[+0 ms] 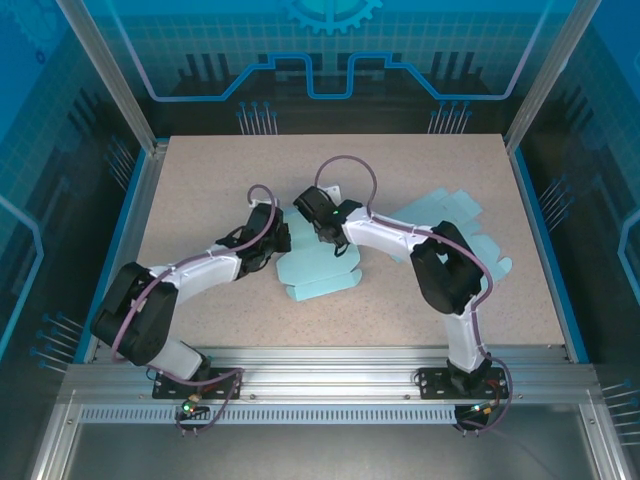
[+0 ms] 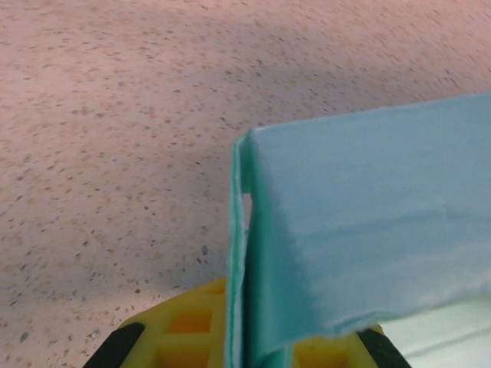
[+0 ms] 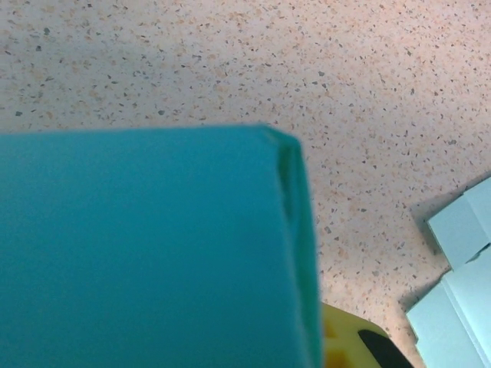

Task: Fold the paper box

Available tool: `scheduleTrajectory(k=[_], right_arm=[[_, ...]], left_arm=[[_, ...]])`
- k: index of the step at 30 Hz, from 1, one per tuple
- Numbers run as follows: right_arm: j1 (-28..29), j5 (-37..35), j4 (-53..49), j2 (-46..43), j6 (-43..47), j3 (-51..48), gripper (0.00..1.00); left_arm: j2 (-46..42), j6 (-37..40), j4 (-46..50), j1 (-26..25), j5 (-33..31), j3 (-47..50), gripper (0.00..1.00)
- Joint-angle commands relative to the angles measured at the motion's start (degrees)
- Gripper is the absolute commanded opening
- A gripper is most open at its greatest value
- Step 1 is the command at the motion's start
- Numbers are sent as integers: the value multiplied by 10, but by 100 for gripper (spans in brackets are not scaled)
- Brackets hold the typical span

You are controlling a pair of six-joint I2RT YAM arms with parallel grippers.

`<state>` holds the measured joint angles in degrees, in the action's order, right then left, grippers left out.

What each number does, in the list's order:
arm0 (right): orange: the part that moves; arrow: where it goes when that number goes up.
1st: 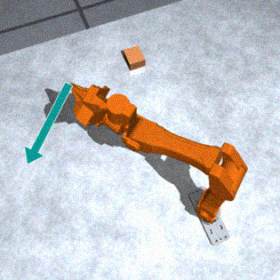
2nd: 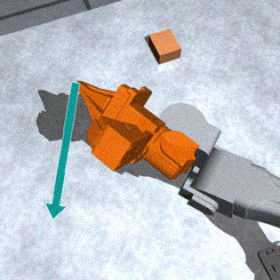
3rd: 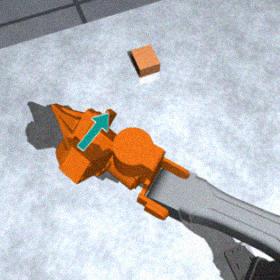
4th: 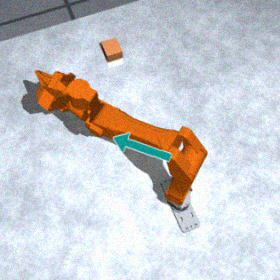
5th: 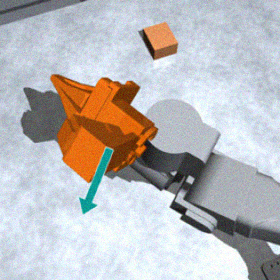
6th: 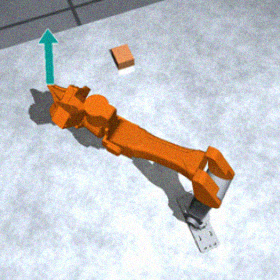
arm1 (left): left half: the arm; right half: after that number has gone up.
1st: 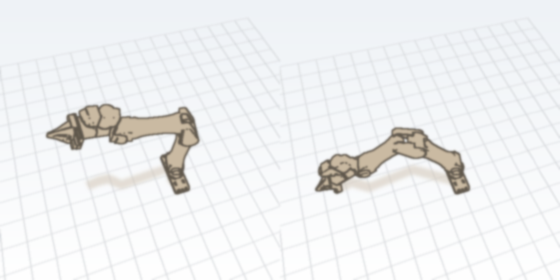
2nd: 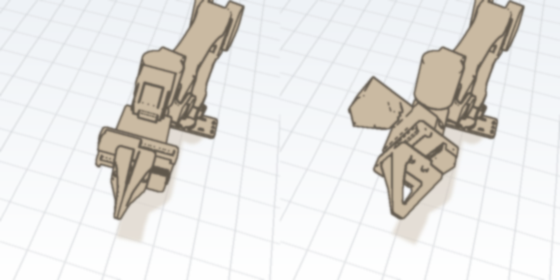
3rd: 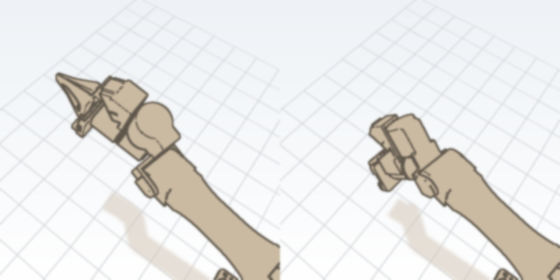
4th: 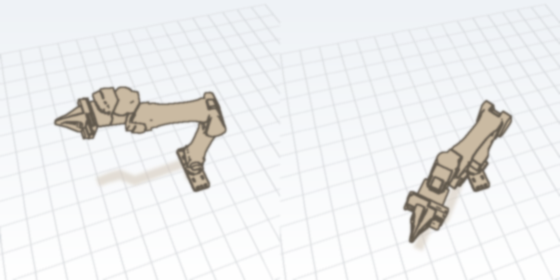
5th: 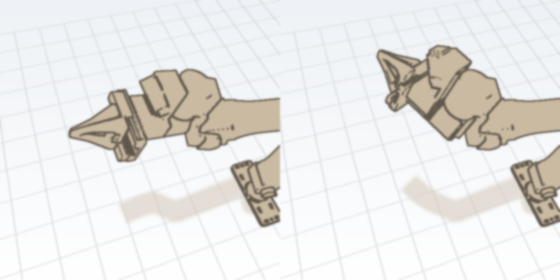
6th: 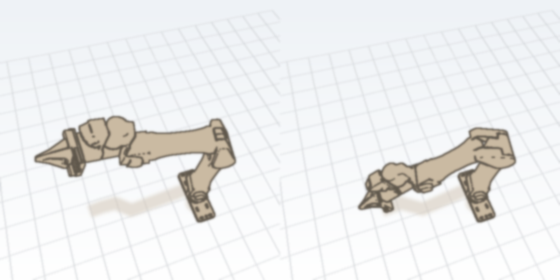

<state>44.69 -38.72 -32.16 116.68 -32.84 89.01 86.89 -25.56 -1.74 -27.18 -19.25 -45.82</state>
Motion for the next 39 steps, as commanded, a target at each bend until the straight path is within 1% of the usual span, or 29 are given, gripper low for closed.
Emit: scheduleTrajectory(k=[1, 5, 10, 12, 14, 15, 16, 19, 22, 25, 27, 30, 33, 35, 37, 39], right_arm=[[-4, -60, -101, 5, -24, -15, 2], [9, -14, -85, -8, -28, -21, 2], [12, 22, -74, -8, -28, -16, 1], [12, 30, -70, -5, -25, -15, 1], [12, 36, -69, 0, -21, -7, 1], [11, 40, -69, 3, -21, -3, 1], [11, 44, -69, 6, -19, 0, 1], [7, 53, -70, 14, -20, 8, 1], [1, 65, -65, 16, -22, 7, 1], [-2, 74, -58, 18, -22, 6, 1], [-5, 79, -57, 21, -24, 8, 1], [-7, 91, -55, 26, -25, 11, 1], [-10, 97, -55, 30, -26, 15, 1], [-12, 97, -56, 33, -26, 19, 1], [-14, 98, -57, 34, -26, 20, 1], [-15, 98, -56, 35, -26, 20, 1]], left_arm=[[11, -102, 32, 7, -164, -16, 0], [47, -117, 37, 3, -175, -36, 0], [91, -127, 98, 3, -211, -75, 1], [92, -114, 93, 3, -196, -74, 2], [89, -95, 76, 3, -157, -72, 8], [87, -88, 72, 3, -137, -71, 12], [83, -82, 67, 3, -113, -69, 20], [67, -69, 52, 4, -60, -53, 30], [49, -58, 55, 4, -28, -38, 29], [42, -53, 52, 4, -10, -20, 21], [45, -60, 52, 3, -3, -9, 21], [47, -78, 44, 2, 13, 9, 26], [44, -92, 41, -1, 25, 22, 28], [39, -96, 47, -7, 25, 26, 33], [33, -97, 48, -9, 22, 31, 32], [28, -97, 48, -9, 17, 37, 29]])
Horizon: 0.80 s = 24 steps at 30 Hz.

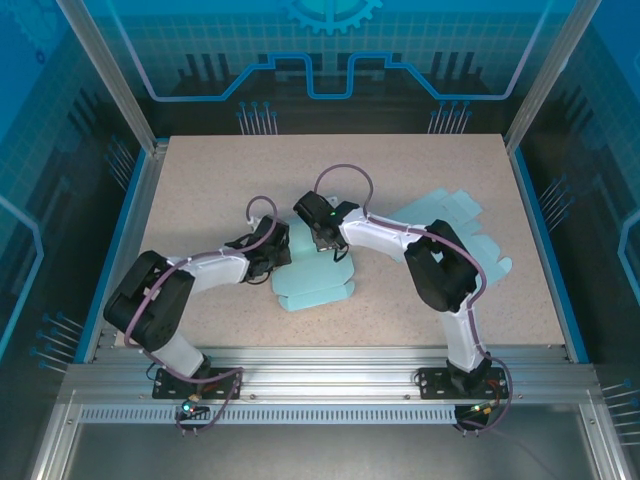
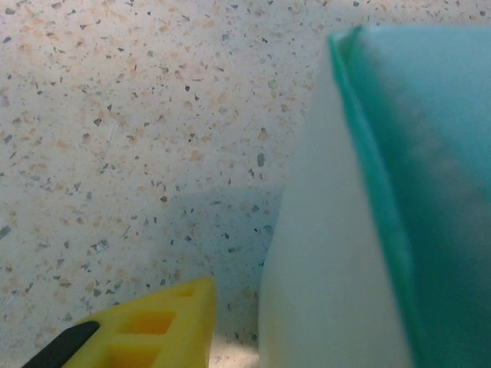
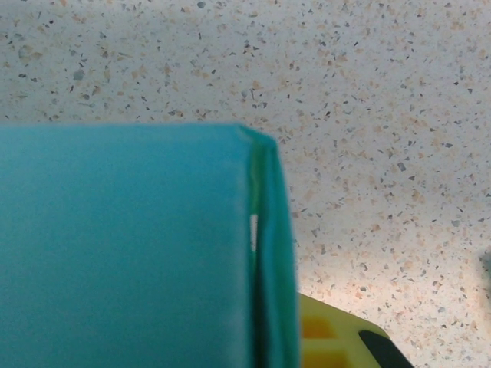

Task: Fold the paper box

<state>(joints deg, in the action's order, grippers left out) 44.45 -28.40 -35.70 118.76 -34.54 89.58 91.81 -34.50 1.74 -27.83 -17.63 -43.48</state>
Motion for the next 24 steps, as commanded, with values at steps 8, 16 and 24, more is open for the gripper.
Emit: scheduleTrajectory(k=[8, 16, 24], right_arm=[[-13, 10, -17, 9, -9, 13, 1], [-4, 10, -17, 10, -11, 9, 1], [1, 11, -17, 21, -16, 5, 2]], left_arm=[[16, -12, 19, -3, -27, -3, 18], [42, -52, 118, -15, -134, -49, 7], [73, -93, 150, -14, -209, -68, 14]])
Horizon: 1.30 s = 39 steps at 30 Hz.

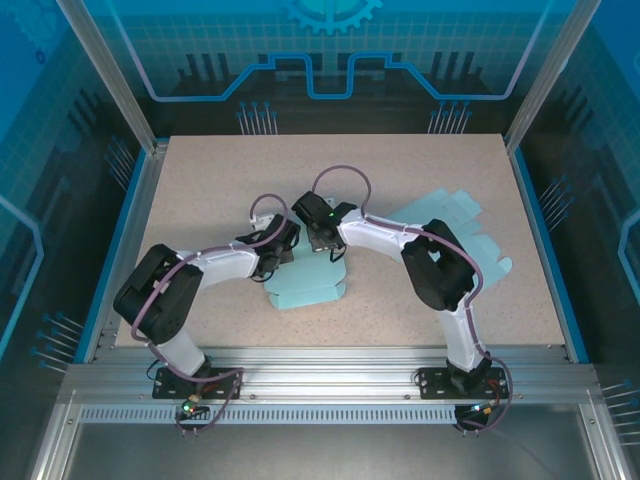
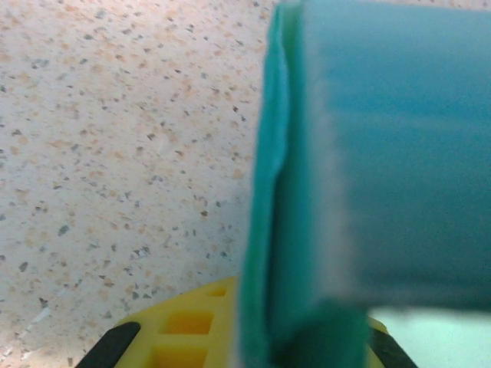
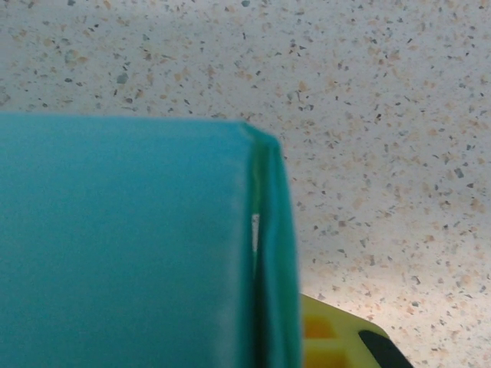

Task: Fold the paper box

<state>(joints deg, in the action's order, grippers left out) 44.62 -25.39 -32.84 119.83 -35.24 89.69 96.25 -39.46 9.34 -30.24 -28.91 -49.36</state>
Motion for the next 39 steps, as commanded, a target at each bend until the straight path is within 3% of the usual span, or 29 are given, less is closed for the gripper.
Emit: scheduleTrajectory(k=[1, 5, 12, 15, 20, 25, 30, 36, 39], right_arm=[[1, -19, -47, 11, -9, 4, 2], [2, -19, -53, 14, -6, 8, 2], [-4, -18, -91, 30, 25, 49, 3], [-14, 16, -126, 40, 76, 85, 2], [-23, 44, -267, 73, 193, 184, 1], [-28, 79, -384, 89, 296, 230, 3], [-30, 116, -428, 106, 354, 229, 10], [-36, 105, -450, 171, 376, 281, 17], [-42, 103, -461, 202, 384, 324, 28]], left_arm=[[34, -48, 77, 10, -97, -13, 14], [6, -37, 25, 11, -33, 3, 20], [-141, 4, -6, 10, 98, 34, 60], [-209, 22, 18, 10, 125, 33, 76], [-309, 41, 63, 19, 135, 33, 98], [-368, 40, 67, 89, 190, 59, 99], [-395, 34, 62, 164, 255, 81, 99], [-386, 34, 49, 180, 279, 86, 99], [-378, 29, 38, 183, 287, 93, 99]])
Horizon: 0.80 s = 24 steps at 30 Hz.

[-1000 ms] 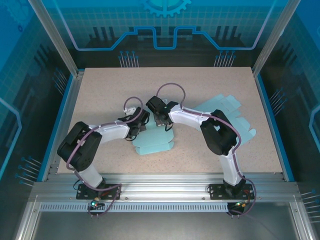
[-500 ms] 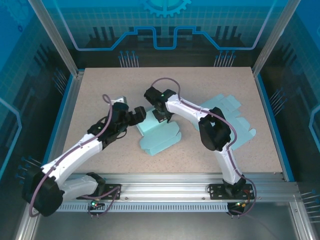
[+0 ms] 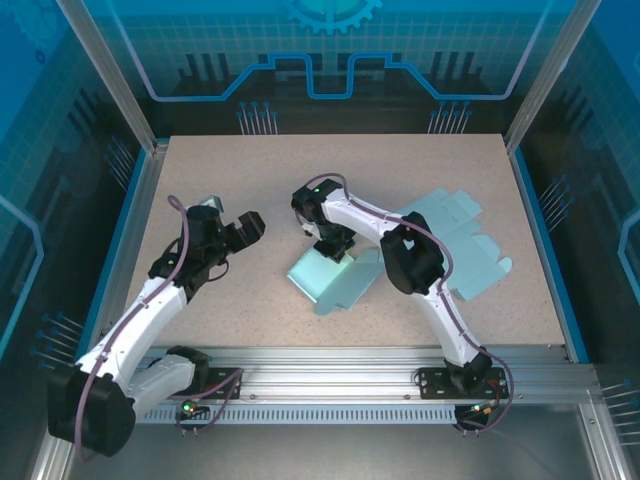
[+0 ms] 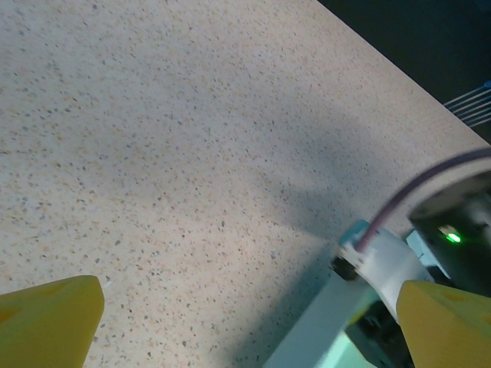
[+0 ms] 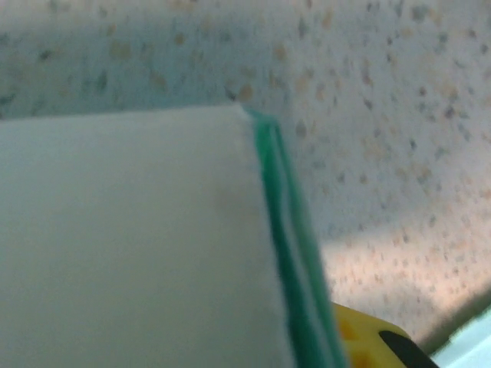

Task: Fold the paper box

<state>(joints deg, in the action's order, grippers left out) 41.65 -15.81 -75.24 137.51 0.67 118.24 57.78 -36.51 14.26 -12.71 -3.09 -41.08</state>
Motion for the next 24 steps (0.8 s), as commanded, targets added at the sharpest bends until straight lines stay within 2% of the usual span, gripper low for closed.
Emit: scheduleTrajectory(k=[1, 4, 9, 17, 24], right_arm=[[-14, 6, -42, 34, 28, 55, 32], [-18, -1, -56, 57, 34, 98, 44], [-21, -7, -61, 65, 38, 148, 54], [-21, 27, -47, 47, 37, 189, 58], [-32, 20, -18, 37, 37, 123, 58]], left_arm=[[10, -1, -15, 9, 31, 13, 99], [20, -3, -25, 10, 35, 20, 99], [43, -3, -39, 12, 44, 25, 99], [74, 5, -56, 13, 68, 24, 99], [74, 3, -59, 13, 76, 34, 99]])
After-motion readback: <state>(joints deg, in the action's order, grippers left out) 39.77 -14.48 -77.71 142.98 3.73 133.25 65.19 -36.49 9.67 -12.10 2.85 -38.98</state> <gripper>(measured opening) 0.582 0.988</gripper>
